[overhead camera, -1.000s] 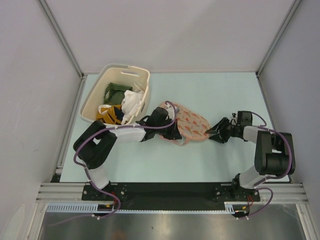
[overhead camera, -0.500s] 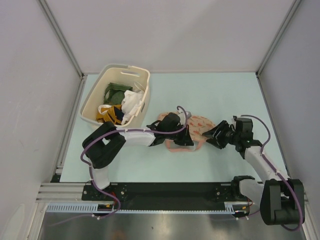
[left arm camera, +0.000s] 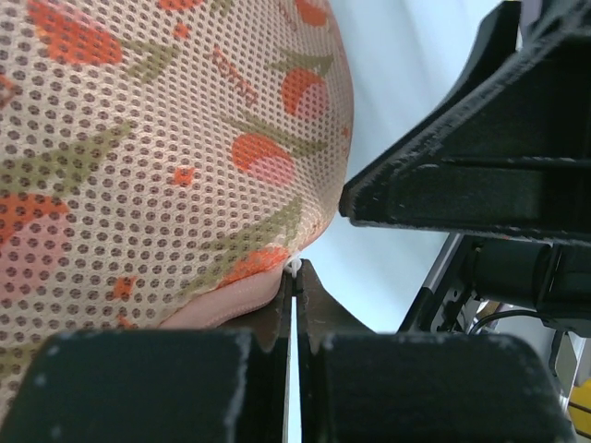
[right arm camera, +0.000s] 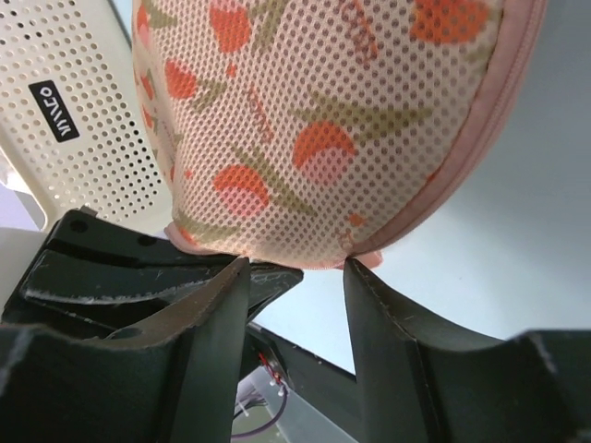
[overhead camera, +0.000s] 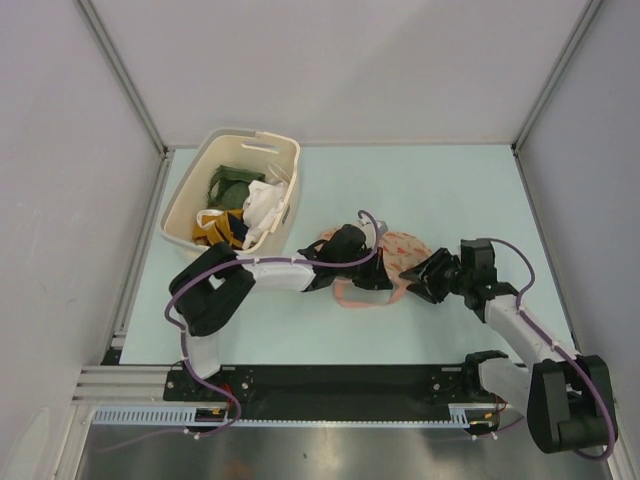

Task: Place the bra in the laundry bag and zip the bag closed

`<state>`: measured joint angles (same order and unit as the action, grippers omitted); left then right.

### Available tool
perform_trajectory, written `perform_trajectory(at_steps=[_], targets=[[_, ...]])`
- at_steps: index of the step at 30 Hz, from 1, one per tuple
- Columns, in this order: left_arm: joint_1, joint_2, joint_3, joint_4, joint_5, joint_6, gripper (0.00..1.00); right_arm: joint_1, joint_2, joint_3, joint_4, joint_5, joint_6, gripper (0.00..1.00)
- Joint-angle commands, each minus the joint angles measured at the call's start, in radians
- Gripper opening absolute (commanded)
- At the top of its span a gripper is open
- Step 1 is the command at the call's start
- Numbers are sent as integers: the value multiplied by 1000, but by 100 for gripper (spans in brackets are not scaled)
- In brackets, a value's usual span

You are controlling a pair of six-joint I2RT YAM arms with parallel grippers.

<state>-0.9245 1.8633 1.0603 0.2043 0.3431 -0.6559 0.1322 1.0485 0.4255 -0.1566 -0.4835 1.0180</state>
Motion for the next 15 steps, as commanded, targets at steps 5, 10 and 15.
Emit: perform_trajectory(at_steps=[5,10,15], targets=[[-19,28,63,49,4,-37,0,14,-142,-68,-18,65,77,52],[-33,23,72,50,2,-45,0,17,-107,-86,32,57,112,52],[-57,22,76,60,14,-44,0,17,-44,-80,77,83,114,50]])
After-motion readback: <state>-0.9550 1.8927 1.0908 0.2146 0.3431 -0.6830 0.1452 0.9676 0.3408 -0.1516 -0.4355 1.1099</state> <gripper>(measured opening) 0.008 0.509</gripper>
